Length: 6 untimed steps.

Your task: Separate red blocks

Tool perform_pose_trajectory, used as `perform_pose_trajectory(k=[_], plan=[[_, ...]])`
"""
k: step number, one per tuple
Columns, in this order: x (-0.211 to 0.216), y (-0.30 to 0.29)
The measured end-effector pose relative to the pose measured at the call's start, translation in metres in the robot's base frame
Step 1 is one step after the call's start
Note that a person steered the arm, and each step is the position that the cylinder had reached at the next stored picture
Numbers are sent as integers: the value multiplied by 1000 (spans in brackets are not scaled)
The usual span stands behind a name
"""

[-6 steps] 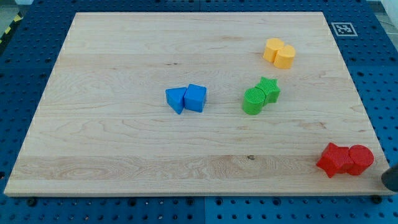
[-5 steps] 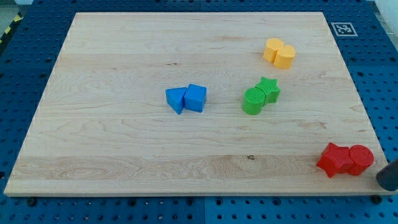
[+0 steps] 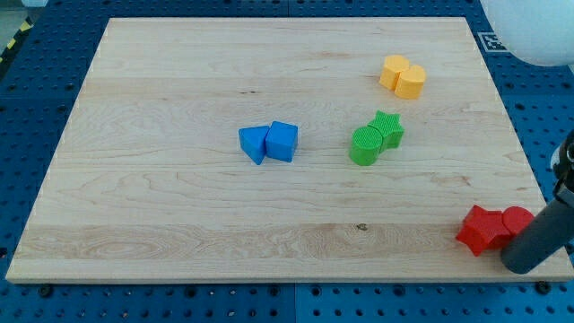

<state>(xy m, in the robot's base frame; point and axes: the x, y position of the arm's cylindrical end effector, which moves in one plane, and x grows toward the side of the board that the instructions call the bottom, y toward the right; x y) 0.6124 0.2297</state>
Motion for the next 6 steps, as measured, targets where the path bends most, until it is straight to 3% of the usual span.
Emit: perform_pose_trajectory(k=[4, 6], plan=[[-19, -40], [-24, -30]])
